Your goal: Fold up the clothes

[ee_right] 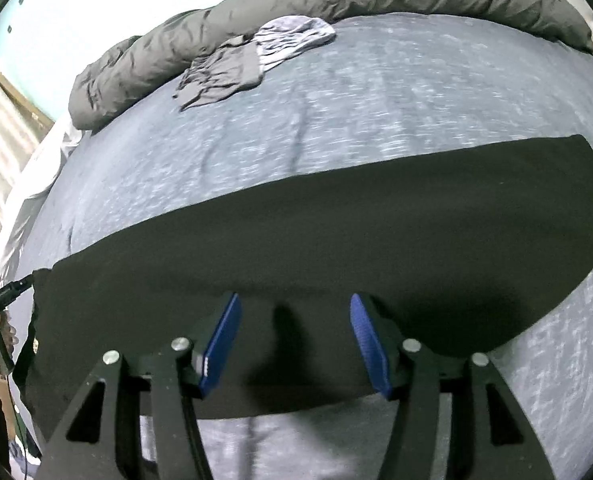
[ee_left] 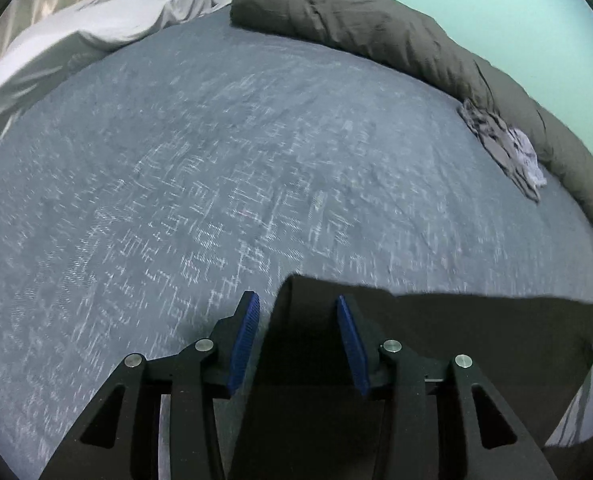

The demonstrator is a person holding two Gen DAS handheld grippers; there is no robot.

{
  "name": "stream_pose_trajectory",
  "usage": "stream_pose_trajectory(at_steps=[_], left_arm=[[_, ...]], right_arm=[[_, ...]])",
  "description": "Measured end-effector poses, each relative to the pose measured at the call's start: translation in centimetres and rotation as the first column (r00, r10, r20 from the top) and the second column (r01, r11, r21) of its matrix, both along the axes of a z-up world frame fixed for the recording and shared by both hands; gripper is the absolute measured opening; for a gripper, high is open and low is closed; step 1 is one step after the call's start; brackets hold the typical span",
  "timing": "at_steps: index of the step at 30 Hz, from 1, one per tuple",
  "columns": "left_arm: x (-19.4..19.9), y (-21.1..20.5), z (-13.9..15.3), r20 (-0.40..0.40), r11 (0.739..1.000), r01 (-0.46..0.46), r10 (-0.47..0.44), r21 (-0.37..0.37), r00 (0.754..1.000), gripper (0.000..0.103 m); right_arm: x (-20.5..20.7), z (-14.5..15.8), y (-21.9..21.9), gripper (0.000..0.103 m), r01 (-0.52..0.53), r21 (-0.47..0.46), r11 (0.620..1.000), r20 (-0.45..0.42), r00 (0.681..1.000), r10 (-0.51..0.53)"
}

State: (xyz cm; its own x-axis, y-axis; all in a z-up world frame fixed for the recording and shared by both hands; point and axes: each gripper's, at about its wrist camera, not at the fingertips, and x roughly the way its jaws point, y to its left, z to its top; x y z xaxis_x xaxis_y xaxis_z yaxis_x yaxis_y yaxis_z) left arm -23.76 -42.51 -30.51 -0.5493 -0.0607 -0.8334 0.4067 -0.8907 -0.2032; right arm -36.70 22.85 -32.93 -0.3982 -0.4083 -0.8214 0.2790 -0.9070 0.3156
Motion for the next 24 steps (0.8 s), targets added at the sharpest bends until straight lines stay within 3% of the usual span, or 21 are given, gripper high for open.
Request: stream_pose_trajectory(at_steps=[3, 4, 5, 8, 14, 20, 24], left_arm=[[-0.4, -0.5, -0.6, -0.01, 0.999, 0.013, -0.013, 0.039, 1.0, 0.044], [-0.5, -0.5, -0.7, -0.011, 0.999, 0.019, -0.018, 0.044, 1.0, 0.038], [-0.6, -0.4, -0.9, -0.013, 0.999, 0.026, -0.025, 0.047, 1.0, 0.023], [-0.6, 0.1, -0.7, -0.014, 1.0, 0.026, -0.025, 0.005, 1.0, 0.005], [-0.2, 0.4, 1.2, -0.053, 0.995, 0.019, -0.024, -0.095, 0.998, 0.002], [-0.8, -0.9, 1.3, -0.064, 0.996, -0.011, 0.006, -0.093, 0.998, 0.001], [-0.8, -1.5, 0.9, -0.068, 0.995, -0.037, 0.031, -0.093, 0.997, 0.001]], right_arm=[[-1.5, 0.6, 2.1, 0.06, 0.029, 0.002, 1.0, -0.036, 0.999, -0.029], [-2.2, 0.8, 2.7, 0.064, 0.042, 0.01, 0.999, -0.046, 0.998, -0.041], [-2.9, 1.0, 3.2, 0.066, 0.055, 0.019, 0.998, -0.054, 0.997, -0.054], [-5.2, 1.0, 4.9, 0.066, 0.101, 0.053, 0.993, -0.048, 0.994, -0.099], [-8.2, 0.2, 5.7, 0.066, 0.124, 0.117, 0.985, -0.017, 0.992, -0.123], [-9.9, -1.9, 2.4, 0.067, 0.023, 0.241, 0.97, -0.012, 1.0, -0.021], [-10.6, -3.0, 0.3, 0.067, -0.045, 0.34, 0.939, -0.027, 0.998, 0.058]])
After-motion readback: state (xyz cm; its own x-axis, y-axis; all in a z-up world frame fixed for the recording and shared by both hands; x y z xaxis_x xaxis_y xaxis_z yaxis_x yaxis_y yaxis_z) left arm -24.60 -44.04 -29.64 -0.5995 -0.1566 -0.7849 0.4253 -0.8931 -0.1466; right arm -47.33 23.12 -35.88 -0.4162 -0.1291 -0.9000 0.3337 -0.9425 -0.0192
